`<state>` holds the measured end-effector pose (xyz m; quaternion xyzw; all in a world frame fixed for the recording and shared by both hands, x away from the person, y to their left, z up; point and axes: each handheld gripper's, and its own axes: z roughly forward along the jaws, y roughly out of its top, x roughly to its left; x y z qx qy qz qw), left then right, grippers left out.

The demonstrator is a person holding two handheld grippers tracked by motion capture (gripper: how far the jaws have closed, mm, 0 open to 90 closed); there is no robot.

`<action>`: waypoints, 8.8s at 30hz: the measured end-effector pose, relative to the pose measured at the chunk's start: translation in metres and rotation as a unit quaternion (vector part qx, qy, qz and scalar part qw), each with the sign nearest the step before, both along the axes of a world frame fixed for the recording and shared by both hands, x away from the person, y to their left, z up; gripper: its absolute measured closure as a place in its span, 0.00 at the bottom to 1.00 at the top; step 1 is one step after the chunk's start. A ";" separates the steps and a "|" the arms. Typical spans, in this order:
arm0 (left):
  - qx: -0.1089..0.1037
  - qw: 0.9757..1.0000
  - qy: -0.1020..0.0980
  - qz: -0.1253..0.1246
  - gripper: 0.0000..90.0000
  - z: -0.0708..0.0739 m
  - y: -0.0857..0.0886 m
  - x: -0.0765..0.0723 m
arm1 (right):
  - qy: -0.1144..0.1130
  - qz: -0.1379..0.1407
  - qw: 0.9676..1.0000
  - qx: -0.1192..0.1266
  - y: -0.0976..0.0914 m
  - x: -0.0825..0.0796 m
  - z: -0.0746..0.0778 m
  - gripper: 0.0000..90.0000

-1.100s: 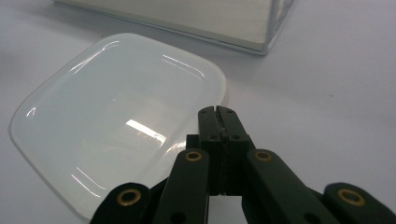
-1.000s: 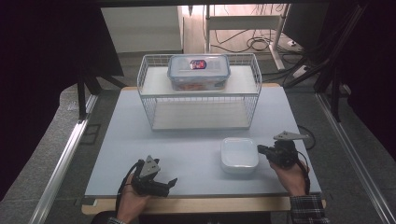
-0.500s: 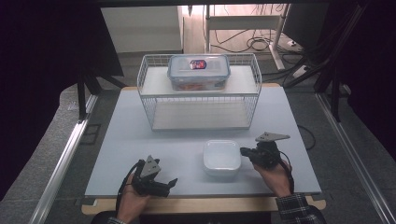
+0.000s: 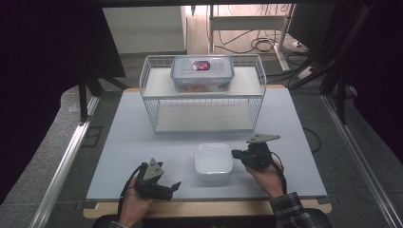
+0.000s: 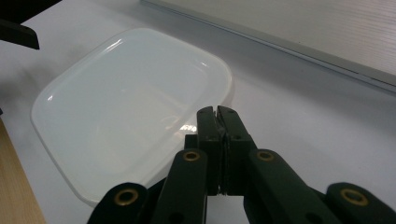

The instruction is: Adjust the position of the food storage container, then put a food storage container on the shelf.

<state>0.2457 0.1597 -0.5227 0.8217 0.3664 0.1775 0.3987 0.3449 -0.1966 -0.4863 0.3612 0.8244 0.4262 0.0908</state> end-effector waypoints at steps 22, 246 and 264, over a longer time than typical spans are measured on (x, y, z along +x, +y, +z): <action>-0.012 1.000 0.020 0.014 0.04 0.001 0.006 0.003 | -0.057 0.038 0.998 -0.013 -0.014 -0.027 0.002 0.13; -0.165 0.980 -0.091 0.062 0.68 0.266 -0.015 0.185 | -0.113 -0.043 0.986 0.120 0.058 0.120 0.244 0.71; -0.146 0.981 -0.088 0.091 0.52 0.265 -0.015 0.204 | -0.098 -0.056 0.987 0.111 0.065 0.133 0.240 0.62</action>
